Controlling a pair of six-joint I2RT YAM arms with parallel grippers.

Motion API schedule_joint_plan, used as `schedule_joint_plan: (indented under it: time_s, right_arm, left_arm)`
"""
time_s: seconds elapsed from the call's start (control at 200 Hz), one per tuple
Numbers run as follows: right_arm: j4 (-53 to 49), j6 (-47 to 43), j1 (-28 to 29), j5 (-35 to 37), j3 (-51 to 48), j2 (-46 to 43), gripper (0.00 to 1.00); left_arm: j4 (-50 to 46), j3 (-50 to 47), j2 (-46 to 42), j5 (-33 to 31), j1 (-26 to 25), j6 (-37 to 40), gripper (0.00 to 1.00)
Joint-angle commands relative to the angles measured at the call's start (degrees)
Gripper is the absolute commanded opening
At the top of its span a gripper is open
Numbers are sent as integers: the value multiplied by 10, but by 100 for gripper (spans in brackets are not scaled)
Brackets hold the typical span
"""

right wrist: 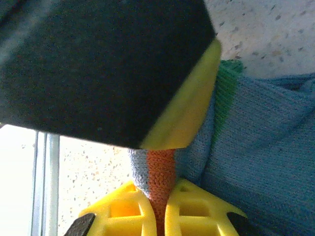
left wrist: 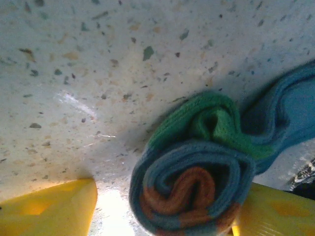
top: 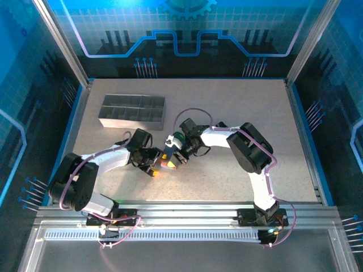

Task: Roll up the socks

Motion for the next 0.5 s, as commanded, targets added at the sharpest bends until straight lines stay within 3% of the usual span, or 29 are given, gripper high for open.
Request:
schedule_joint_plan:
  time_s: [0.0, 0.12, 0.165, 0.275, 0.385, 0.49]
  right_arm:
    - [-87, 9, 0, 40, -16, 42, 0]
    - [-84, 8, 0, 51, -13, 40, 0]
    - [-82, 6, 0, 57, -13, 37, 0]
    - [-66, -2, 7, 72, -18, 11, 0]
    - [-3, -24, 29, 143, -67, -64, 29]
    - [137, -63, 81, 279, -179, -191, 46]
  left_arm:
    - [23, 14, 29, -20, -11, 13, 60]
    - [-22, 19, 31, -29, -21, 15, 18]
    - [-42, 17, 26, -29, -25, 16, 9]
    - [-89, 7, 14, -26, -31, 8, 0]
    - [-128, -4, 5, -16, -32, -18, 0]
    - [-178, 15, 9, -23, -33, -25, 0]
